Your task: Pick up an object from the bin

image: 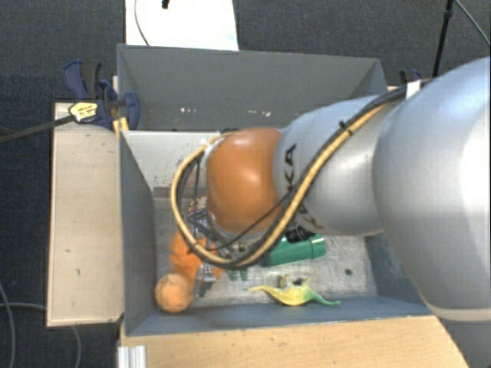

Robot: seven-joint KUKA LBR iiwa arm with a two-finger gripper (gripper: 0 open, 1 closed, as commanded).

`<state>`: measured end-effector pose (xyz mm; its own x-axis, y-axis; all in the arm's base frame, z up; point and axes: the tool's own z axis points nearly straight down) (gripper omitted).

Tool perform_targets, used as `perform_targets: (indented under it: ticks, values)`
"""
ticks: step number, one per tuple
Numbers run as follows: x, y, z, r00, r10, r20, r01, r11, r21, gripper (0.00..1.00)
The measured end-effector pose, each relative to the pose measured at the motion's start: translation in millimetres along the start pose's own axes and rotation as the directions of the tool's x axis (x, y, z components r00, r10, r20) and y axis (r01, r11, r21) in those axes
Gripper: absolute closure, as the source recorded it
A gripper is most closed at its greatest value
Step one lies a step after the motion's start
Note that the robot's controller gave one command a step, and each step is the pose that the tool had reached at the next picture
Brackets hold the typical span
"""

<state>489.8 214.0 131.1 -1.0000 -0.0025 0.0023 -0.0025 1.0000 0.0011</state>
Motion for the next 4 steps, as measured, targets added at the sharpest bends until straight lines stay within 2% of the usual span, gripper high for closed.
perform_targets:
  ticks: [1, 2, 3, 4]
  values:
    - [-2.0, -1, -3, 1.000, 0.004, 0.006, -0.004, 1.000, -0.001, 0.00]
    - [-0.8, 9, 50, 0.974, 0.224, 0.016, -0.224, 0.974, 0.001, 1.00]
    - [-0.7, 9, 50, 0.974, 0.225, 0.016, -0.225, 0.974, 0.001, 1.00]
    - [-6.8, 20, -84, 0.979, 0.205, 0.004, -0.205, 0.979, -0.001, 1.00]
